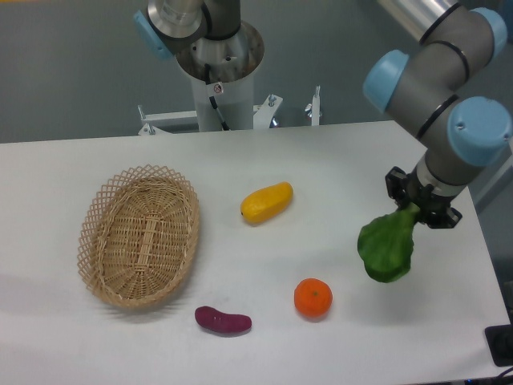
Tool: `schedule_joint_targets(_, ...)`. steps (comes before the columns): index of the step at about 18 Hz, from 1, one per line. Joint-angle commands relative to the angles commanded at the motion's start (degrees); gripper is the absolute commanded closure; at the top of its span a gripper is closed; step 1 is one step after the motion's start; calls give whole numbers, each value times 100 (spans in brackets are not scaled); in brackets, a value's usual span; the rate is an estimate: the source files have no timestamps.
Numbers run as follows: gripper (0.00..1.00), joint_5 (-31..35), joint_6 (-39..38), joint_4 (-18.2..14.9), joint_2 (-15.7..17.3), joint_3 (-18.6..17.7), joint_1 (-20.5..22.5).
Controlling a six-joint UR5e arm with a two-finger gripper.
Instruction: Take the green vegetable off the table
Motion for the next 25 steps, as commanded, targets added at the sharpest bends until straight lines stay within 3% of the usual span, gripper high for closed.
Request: schedule_joint_targets(25, 68, 132, 0, 202, -97, -52, -88)
